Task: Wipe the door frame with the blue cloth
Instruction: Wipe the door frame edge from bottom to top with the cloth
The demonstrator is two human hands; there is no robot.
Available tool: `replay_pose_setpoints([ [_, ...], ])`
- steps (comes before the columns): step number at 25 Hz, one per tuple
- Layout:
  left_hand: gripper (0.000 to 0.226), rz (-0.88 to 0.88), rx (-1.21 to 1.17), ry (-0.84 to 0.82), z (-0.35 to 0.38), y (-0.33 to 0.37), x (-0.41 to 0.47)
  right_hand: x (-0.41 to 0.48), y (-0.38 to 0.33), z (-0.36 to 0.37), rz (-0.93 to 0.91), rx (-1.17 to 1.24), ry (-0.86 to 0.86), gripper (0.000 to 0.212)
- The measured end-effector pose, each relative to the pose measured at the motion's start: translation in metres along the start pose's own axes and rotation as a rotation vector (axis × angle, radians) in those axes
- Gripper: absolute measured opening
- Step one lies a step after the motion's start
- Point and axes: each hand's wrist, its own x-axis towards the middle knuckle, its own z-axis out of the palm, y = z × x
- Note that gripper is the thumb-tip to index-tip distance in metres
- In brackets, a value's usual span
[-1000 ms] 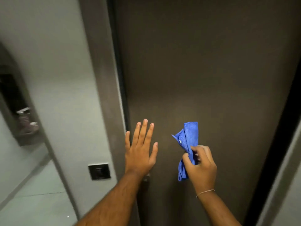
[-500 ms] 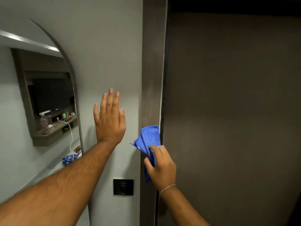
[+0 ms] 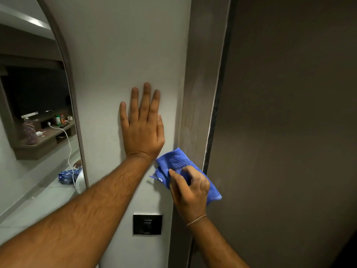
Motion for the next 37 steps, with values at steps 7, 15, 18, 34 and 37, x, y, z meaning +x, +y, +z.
replay_pose_setpoints([
  [7,0.063,0.247,0.074,-0.041,0.010,-0.007,-0.006,-0.031,0.013,0.016,-0.008,-0.096,-0.146,0.058],
  [15,0.065,0.264,0.097,-0.049,0.009,-0.010,-0.004,-0.048,0.014,0.015,-0.017,-0.190,-0.189,0.066],
  [18,0.071,0.265,0.072,-0.014,0.011,-0.010,-0.004,0.027,0.004,0.008,0.004,-0.153,-0.137,0.065],
  [34,0.073,0.262,0.070,-0.021,0.007,-0.006,-0.007,0.455,-0.038,-0.075,-0.293,-0.290,0.197,0.062],
  [37,0.076,0.269,0.079,-0.021,0.007,-0.005,-0.005,0.500,-0.047,-0.088,-0.340,-0.223,0.253,0.057],
])
